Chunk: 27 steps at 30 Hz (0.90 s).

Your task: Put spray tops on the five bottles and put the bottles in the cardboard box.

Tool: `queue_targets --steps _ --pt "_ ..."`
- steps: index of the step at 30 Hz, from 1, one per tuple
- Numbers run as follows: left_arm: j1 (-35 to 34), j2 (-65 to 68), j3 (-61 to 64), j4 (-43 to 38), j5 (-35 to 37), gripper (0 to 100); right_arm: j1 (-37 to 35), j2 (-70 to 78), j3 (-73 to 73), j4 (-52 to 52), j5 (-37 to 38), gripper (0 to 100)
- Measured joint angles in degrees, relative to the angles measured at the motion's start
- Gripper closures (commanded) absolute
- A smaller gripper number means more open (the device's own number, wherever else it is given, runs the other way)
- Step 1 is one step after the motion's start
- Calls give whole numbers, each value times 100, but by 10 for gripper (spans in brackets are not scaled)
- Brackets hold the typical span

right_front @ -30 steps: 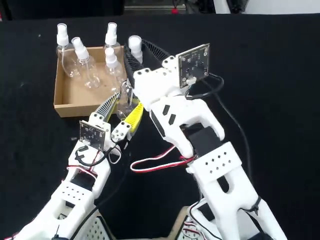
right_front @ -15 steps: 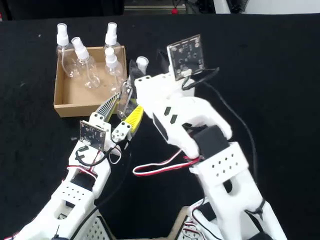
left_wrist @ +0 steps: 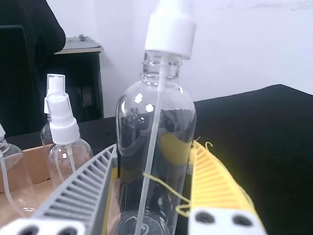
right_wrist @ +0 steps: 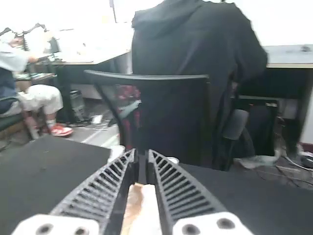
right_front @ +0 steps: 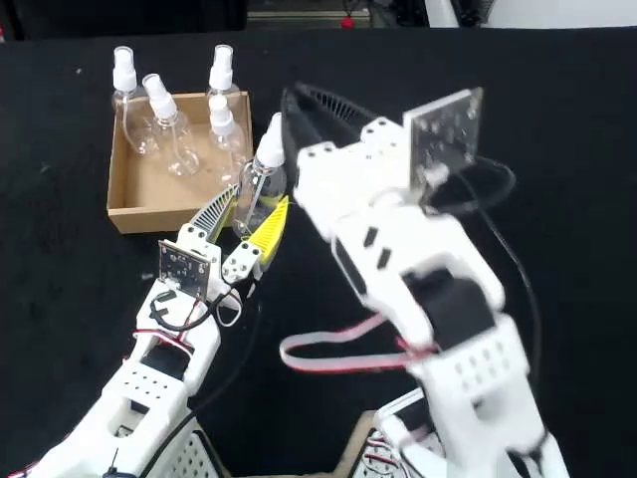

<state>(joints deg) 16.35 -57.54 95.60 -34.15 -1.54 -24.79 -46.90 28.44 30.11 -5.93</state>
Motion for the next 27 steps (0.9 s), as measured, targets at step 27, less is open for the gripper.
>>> queue_targets --steps 27 --pt "-9 0 0 0 0 880 -695 334 202 -18 0 987"
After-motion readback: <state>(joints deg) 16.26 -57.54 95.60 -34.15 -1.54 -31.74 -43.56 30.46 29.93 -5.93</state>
